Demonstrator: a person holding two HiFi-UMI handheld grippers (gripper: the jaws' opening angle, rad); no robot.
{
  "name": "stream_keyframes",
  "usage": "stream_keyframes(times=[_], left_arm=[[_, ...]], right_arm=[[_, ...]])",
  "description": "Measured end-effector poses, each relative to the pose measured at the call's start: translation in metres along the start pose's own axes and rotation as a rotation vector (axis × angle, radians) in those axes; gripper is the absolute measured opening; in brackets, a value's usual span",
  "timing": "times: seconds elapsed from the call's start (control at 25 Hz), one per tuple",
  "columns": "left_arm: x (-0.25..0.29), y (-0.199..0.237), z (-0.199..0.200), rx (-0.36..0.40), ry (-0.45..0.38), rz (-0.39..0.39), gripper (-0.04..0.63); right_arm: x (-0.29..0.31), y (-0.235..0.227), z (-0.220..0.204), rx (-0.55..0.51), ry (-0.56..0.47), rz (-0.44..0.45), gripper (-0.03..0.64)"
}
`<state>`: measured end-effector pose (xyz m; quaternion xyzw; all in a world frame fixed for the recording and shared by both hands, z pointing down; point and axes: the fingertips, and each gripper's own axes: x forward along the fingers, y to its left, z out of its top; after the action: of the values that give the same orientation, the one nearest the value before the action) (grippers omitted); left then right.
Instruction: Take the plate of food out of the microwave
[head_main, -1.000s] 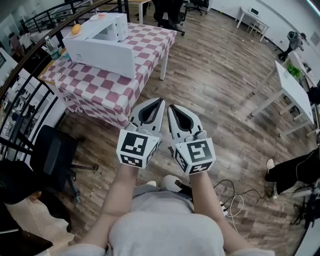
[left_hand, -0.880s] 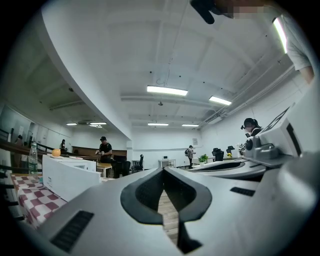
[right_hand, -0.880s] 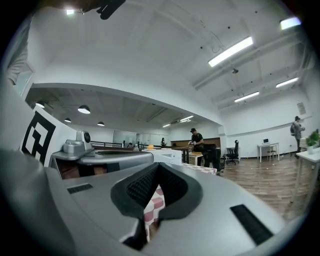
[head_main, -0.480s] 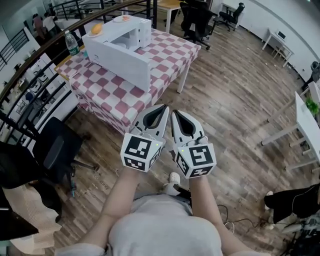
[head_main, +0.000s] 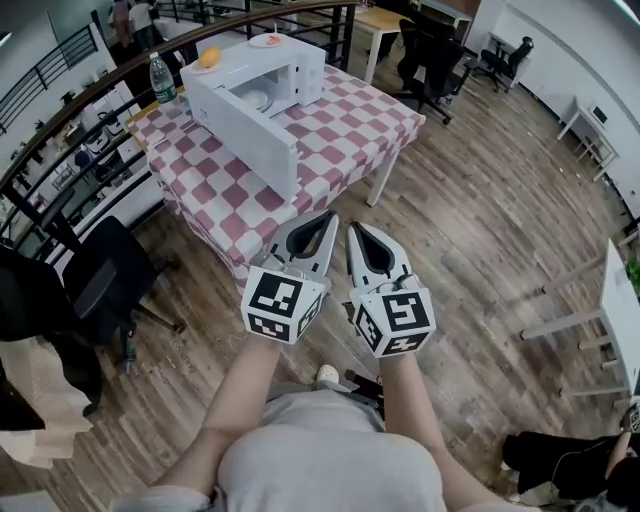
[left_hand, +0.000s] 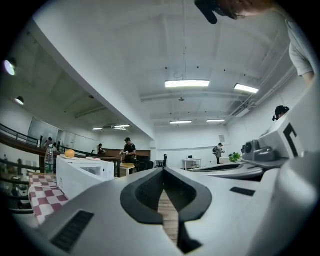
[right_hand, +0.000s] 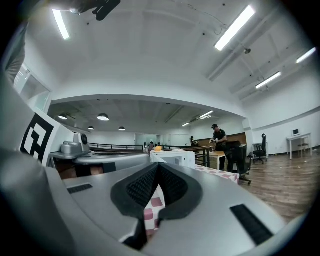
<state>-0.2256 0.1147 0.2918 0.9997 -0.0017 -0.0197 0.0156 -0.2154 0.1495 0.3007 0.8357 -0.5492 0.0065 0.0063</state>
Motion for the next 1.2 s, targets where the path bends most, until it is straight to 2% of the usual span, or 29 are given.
stream_keyframes(times=[0.16,0.44,0.76,1.2], left_arm=[[0.017,-0.005,-0.005,-0.017,-0.008,0.048,0.002],[0.047,-0.002,-0.015,-0.031,-0.006,0.088,0.002],[0.085,0.015,-0.025,-0.035,-0.002,0.107,0.002],[0.154,0.055,-0.033,-0.016,0.016,0.123,0.003]], right_arm=[[0.005,-0.02,-0.002,-0.009,0.005,0.054,0.023],[0.019,-0.044,-0.01,-0.024,0.019,0.095,0.023],[0.047,-0.072,-0.019,-0.033,0.033,0.103,0.023],[0.115,-0.124,-0.03,-0.021,0.055,0.104,0.023]])
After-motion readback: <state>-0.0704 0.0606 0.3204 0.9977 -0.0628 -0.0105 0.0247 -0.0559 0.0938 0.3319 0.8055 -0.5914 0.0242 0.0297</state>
